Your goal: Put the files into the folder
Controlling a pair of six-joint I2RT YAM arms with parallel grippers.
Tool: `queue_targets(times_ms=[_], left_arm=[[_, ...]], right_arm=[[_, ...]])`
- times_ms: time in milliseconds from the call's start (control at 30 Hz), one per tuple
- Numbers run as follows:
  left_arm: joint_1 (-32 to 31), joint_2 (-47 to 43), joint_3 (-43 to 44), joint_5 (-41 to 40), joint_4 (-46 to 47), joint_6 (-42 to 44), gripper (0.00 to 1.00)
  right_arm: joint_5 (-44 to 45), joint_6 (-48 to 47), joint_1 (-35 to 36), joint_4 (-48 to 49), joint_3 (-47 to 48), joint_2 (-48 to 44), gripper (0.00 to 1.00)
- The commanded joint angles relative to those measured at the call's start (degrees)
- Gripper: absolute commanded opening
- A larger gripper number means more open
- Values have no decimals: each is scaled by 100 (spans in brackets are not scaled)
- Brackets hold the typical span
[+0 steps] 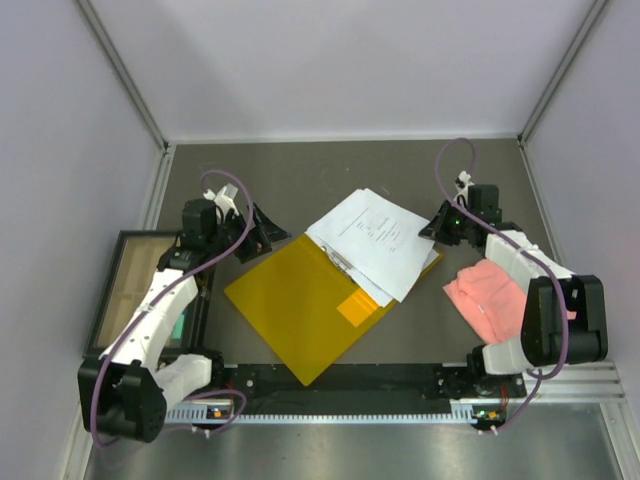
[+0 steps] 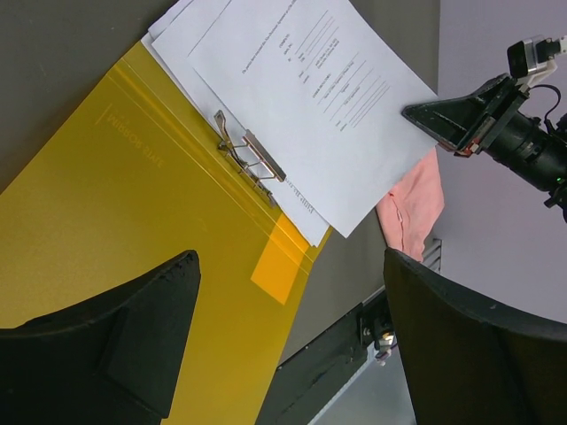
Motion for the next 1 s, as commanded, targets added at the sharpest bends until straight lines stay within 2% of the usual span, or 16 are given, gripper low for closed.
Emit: queue_targets(times_ms=[0, 333, 700, 967], left_arm=[[-39, 49, -15, 87, 333, 12, 88], [-91, 101, 3, 69, 350, -14, 88], [-197, 119, 11, 25, 394, -93, 88], [-267, 110, -15, -10, 394, -120, 88]], right_arm=[[-324, -266, -65, 300, 77, 193, 0], [-1002, -99, -65, 811, -64, 440, 0], [-563, 559, -30, 1311, -521, 202, 0], [-518, 586, 5, 1400, -530, 211, 0]])
